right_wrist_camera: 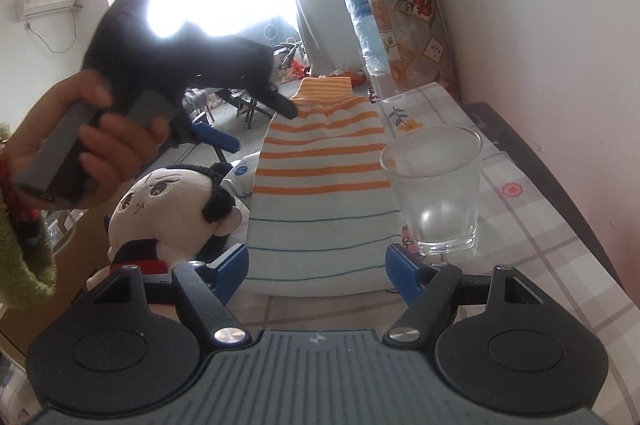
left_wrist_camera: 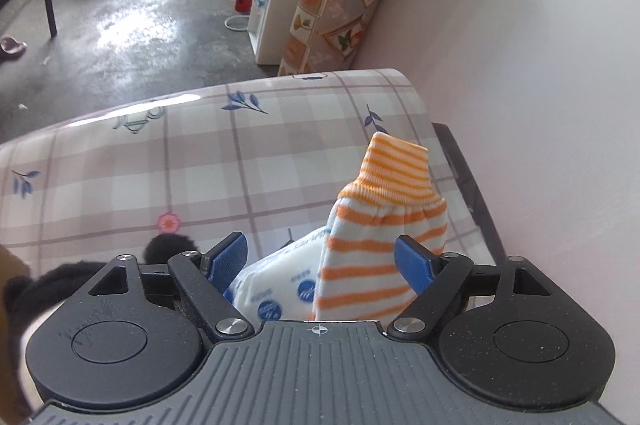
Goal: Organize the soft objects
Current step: 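Close the left tool on the end of the striped towel, then lift the striped towel with the left tool while the right tool grasps the wet-wipes pack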
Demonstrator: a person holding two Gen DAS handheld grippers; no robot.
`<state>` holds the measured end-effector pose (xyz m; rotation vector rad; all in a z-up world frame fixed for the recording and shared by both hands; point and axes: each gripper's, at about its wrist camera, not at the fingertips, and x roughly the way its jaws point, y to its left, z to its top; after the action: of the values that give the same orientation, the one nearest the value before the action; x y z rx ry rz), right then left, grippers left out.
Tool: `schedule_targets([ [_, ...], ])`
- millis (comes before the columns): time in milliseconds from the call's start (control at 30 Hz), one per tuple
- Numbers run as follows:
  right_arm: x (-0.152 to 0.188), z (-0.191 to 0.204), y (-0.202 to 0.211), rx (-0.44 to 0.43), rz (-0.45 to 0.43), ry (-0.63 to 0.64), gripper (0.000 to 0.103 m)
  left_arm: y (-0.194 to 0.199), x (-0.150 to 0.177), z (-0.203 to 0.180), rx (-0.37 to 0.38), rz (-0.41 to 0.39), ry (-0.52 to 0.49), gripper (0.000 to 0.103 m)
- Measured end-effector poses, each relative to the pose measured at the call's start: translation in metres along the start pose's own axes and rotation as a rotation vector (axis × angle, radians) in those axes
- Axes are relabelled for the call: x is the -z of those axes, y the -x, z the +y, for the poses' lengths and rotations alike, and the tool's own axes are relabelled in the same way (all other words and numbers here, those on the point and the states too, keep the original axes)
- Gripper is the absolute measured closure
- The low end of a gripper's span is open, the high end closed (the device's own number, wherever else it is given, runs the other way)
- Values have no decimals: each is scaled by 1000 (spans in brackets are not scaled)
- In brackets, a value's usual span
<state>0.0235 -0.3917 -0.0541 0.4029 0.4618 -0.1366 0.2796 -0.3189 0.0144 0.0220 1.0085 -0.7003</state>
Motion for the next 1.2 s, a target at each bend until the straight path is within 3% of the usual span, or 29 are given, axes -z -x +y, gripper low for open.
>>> schedule_targets([
  [167, 5, 0, -7, 0, 24, 0, 25, -20, -7, 5, 36, 12, 66, 28],
  [367, 6, 2, -9, 7, 30, -1, 25, -19, -5, 2, 63, 2, 61, 65],
  [433, 7, 1, -8, 8, 31, -2, 25, -12, -3, -3, 43, -14, 40, 91],
  [700, 9, -1, 1, 21, 19, -18, 25, 24, 14, -12, -45, -54, -27, 97],
  [967, 3, -13, 29, 13, -21, -98, 25, 85, 49, -19, -231, -191, -157, 98],
  [1067, -6, -18, 32, -9, -25, -152, 25, 99, 60, -13, -269, -239, -144, 98],
  [1200, -25, -17, 28, -66, -23, -224, 25, 115, 69, 4, -258, -282, -67, 98],
])
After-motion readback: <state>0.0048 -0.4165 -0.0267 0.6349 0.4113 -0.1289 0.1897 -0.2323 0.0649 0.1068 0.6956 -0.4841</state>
